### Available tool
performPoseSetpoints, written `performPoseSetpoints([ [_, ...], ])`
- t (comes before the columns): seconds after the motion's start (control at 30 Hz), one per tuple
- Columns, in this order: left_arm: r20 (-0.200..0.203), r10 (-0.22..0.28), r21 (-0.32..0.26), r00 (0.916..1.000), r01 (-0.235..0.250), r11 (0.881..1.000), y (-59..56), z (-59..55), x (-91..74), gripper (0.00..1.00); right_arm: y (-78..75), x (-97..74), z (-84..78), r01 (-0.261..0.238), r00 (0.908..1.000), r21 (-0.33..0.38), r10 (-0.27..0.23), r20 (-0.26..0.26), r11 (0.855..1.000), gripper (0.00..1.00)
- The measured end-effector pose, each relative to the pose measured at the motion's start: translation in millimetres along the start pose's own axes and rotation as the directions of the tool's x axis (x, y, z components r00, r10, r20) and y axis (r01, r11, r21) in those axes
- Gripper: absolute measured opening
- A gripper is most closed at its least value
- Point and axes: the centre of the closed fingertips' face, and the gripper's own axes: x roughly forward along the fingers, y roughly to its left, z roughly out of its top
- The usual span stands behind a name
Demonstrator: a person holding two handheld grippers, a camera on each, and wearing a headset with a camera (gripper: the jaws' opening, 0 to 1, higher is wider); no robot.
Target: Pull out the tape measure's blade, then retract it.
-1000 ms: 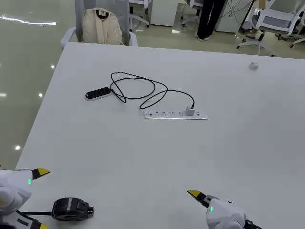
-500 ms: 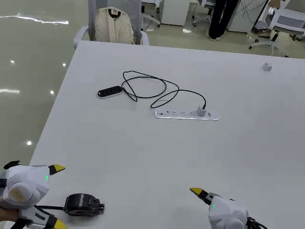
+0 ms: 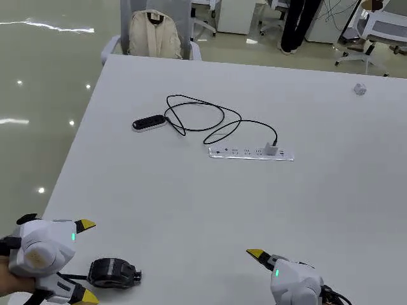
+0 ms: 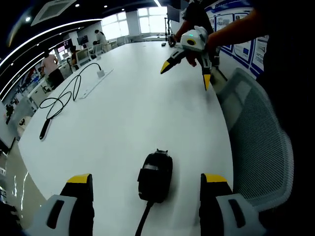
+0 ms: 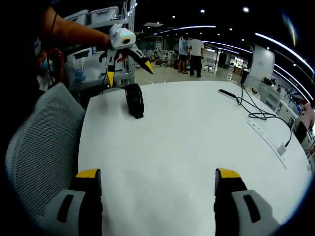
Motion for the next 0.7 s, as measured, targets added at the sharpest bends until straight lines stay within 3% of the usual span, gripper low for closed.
performPoseSetpoints([
  [0.27,-0.060,-0.031,0.053,0.9977,0.034,0.998,-4.9,-9.0,11.9,0.78,0.0,6.5,12.5,-0.007,0.9994,0.022,0.006,0.035,1.000,0.98],
  [0.7,-0.080,-0.063,0.069,0.9948,0.069,0.995,-11.5,-6.7,23.7,0.70,4.0,19.1,14.0,-0.030,0.9994,-0.001,0.030,0.016,1.000,0.97],
])
